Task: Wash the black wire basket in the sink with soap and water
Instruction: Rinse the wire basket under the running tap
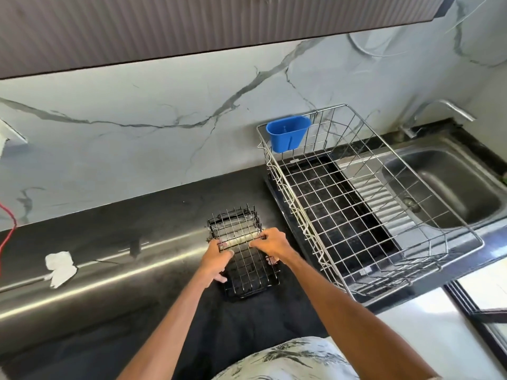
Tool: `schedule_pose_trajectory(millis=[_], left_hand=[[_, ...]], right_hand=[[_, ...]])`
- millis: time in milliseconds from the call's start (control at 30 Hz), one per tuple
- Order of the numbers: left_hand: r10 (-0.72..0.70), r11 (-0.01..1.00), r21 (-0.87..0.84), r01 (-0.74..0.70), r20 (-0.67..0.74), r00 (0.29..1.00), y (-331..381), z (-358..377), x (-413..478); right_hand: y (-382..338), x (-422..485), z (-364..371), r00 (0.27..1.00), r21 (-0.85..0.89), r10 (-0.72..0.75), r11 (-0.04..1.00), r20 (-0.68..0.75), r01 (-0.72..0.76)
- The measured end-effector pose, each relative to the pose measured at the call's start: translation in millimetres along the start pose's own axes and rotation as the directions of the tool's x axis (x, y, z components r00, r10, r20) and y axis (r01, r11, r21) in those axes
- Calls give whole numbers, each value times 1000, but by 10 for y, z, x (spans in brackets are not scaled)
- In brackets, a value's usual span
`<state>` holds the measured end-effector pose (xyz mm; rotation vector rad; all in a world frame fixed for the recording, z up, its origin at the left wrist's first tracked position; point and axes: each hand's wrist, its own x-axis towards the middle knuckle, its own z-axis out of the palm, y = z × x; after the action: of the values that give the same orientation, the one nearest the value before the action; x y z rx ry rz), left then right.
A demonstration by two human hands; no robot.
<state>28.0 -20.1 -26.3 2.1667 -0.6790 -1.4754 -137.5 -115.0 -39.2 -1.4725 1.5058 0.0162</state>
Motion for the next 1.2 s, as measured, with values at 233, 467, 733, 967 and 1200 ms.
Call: schedule_pose_trajectory(millis=[233, 467, 733, 967, 1200], left_hand=[[-13, 1000, 12, 14, -44, 999, 84, -3, -156], [60, 991, -105, -80, -182, 982, -75, 52, -513], [383, 895, -4, -446, -506, 773, -178, 179, -1419], [429, 771, -157, -617, -588, 685, -154, 447, -2210], [524, 659, -114, -743, -639, 563, 92, 855, -2792]], right_hand=[[-12, -58, 106, 996, -48, -32, 998, -86, 28], [-36, -571, 41, 971, -14, -177, 984, -163, 177], [-139, -1626, -233, 786, -18, -477, 859, -393, 512], [29, -2413, -531, 668, -25, -575, 766, -473, 642], [368, -2939, -964, 525, -10, -607, 660, -597, 752]])
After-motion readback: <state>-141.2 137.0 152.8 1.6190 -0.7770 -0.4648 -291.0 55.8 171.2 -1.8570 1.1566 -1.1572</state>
